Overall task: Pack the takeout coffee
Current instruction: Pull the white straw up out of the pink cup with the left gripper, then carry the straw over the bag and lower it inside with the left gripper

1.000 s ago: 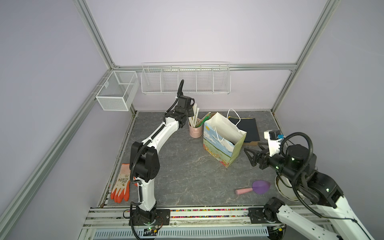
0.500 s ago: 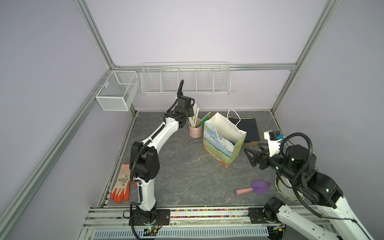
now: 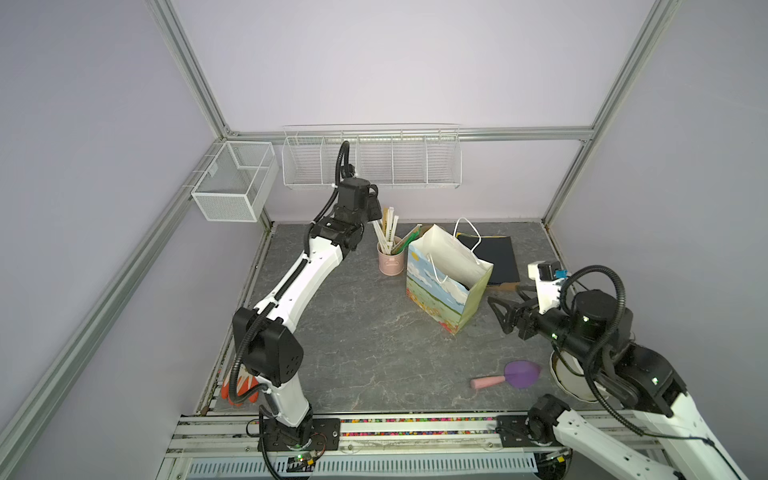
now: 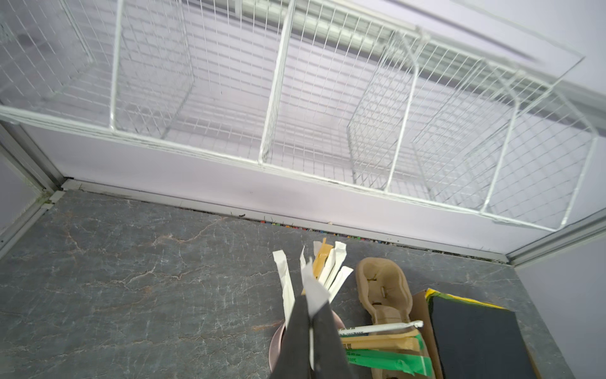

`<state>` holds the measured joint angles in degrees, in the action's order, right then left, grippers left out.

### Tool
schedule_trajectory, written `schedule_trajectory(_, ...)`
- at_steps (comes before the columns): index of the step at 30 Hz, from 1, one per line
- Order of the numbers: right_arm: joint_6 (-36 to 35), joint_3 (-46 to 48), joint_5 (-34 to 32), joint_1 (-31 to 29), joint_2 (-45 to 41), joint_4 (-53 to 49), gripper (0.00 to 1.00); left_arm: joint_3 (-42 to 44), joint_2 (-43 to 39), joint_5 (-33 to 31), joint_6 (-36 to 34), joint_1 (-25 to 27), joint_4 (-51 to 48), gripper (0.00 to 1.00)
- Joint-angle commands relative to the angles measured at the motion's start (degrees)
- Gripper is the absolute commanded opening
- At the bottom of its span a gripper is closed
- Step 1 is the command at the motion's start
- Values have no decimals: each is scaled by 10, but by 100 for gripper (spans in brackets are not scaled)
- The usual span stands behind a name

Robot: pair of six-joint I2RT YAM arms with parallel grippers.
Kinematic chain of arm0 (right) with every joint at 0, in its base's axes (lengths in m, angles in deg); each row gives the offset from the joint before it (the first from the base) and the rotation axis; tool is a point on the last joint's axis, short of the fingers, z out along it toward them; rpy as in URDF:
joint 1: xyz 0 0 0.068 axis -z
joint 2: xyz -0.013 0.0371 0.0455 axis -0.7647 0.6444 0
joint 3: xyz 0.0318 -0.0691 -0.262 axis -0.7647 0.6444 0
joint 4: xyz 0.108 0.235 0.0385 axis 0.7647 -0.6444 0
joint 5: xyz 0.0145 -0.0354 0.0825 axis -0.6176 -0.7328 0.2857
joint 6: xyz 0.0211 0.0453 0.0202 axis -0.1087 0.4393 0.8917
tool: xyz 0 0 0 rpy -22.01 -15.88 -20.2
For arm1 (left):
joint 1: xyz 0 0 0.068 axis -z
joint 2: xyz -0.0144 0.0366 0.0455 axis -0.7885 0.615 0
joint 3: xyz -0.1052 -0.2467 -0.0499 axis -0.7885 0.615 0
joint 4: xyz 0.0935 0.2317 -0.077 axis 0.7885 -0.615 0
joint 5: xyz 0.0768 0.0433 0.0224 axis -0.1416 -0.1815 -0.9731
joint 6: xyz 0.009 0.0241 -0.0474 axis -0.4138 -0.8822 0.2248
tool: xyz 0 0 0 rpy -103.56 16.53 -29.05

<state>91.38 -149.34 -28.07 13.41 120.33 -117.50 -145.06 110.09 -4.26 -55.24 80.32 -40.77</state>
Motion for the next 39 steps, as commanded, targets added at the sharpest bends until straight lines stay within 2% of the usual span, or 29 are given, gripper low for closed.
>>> schedule_trajectory(1,6,-8,-20,1,4,-1,88,-4,-37,-6,-20,20,-1,0)
schedule_trajectory(6,10,-9,-64,1,9,0,88,-17,-99,-70,-89,111,-1,0)
schedule_trajectory(11,29,-21,-98,2,19,-14,88,-17,-162,-108,-117,197,-2,0)
schedule_trajectory(16,40,-31,-121,2,21,-22,88,-16,-194,-123,-123,271,-9,0)
schedule_trajectory(19,44,-35,-120,2,21,-27,88,-3,-205,-118,-106,297,-7,0)
schedule_trajectory(25,54,-32,-111,2,17,-34,88,34,-174,-88,-71,303,6,0)
schedule_trajectory(32,66,-30,-96,2,8,-42,88,67,-108,-80,-72,303,56,0)
schedule_trajectory(39,67,-29,-85,2,0,-47,88,83,-82,-120,-139,302,97,0)
